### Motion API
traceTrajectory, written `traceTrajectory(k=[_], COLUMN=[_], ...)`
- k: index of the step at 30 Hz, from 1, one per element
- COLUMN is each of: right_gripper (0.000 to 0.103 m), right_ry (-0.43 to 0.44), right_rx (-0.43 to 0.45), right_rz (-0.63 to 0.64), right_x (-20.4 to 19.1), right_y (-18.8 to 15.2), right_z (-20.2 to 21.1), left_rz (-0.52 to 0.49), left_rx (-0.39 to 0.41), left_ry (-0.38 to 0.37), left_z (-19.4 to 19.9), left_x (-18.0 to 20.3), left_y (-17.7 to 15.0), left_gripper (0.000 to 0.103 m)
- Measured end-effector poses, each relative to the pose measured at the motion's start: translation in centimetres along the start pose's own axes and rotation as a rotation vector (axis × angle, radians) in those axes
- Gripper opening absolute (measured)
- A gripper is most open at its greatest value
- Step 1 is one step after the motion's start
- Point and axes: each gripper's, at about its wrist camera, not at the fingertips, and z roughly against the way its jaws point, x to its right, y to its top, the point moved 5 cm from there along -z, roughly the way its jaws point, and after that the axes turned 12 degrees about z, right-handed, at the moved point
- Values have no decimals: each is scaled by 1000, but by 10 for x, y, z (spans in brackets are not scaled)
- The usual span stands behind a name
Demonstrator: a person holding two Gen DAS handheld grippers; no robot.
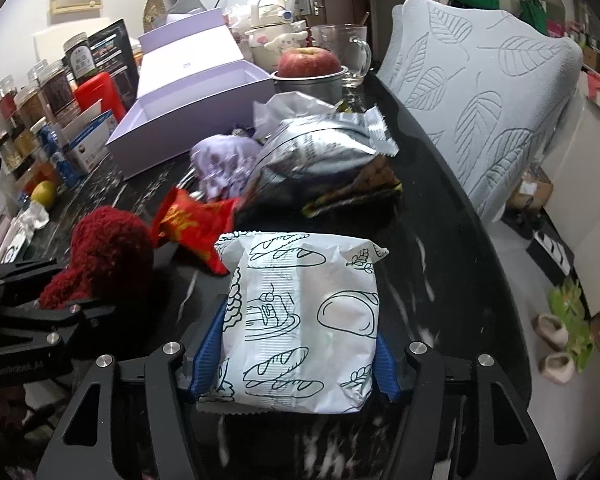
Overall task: Organize soft objects
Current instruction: 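Grasp the red fuzzy pouch with the left tool while the right tool grasps the bread-print packet, then carry the red pouch and bread-print packet with both tools over the lavender box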
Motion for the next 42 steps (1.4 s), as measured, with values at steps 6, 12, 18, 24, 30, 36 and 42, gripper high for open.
traceTrajectory(k=[6,12,18,24,30,36,42], right_gripper=[62,62,62,62,62,62,62], right_ry=[50,96,149,170,193,224,194], right_rx=[5,39,102,172,266,340,411], right_rz=[-7,18,67,120,192,229,273], right_x=[-18,-40,-65,-83,-97,-103,-104], right_y=[-10,-8,6,32,66,104,147], right_z=[12,27,44,58,83,99,110], left_rz=[-10,-10,-28,-35,-64,-90,-104], left_rx=[29,68,148,241,338,434,497], left_ry=[2,8,41,49,48,64,79], left_z=[19,42,69,102,133,161,177], left_x=[-3,-10,-17,-23,-19,-18,-24], left_y=[-8,-10,5,27,51,82,120], left_gripper=[43,43,43,43,43,43,43])
